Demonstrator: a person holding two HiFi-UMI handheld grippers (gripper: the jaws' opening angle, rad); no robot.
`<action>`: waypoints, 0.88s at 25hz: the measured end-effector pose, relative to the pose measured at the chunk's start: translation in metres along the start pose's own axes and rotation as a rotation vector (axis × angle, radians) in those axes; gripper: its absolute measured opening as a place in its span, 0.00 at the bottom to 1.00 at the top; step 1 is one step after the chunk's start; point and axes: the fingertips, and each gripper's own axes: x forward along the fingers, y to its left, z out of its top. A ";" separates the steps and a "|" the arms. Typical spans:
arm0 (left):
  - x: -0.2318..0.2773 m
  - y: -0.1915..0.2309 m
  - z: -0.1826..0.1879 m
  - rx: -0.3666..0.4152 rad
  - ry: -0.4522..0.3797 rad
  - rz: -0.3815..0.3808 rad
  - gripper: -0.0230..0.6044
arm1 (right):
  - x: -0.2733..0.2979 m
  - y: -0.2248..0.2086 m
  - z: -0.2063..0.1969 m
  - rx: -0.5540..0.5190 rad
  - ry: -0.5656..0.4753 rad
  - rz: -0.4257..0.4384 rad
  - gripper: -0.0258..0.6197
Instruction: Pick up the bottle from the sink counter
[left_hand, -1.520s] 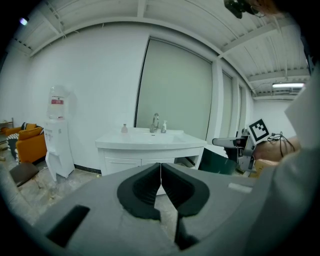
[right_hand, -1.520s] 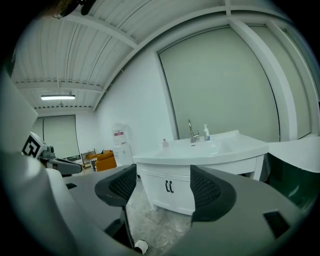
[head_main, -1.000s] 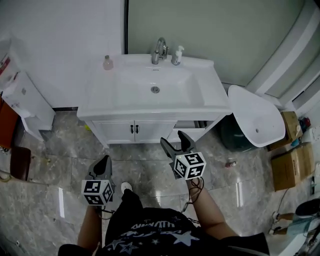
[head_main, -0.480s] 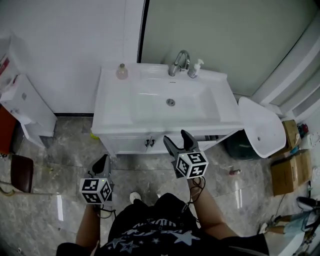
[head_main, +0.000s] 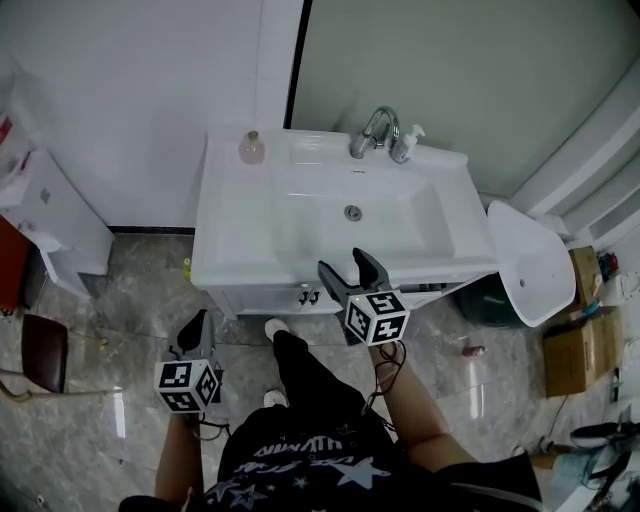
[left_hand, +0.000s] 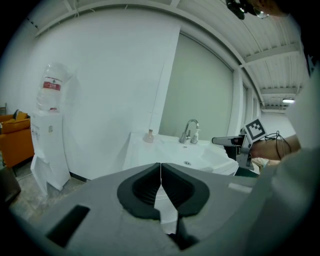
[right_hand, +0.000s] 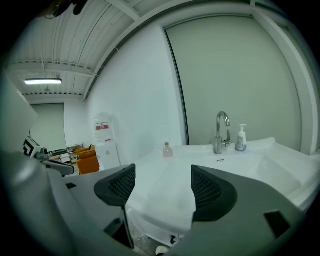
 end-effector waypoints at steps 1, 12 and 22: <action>0.004 0.007 0.004 -0.001 -0.006 0.014 0.07 | 0.014 0.000 0.005 -0.002 -0.005 0.012 0.56; 0.079 0.088 0.055 -0.012 -0.020 0.183 0.07 | 0.197 0.009 0.062 -0.061 0.003 0.186 0.56; 0.157 0.119 0.093 -0.043 -0.011 0.262 0.07 | 0.325 -0.006 0.087 -0.136 0.064 0.299 0.54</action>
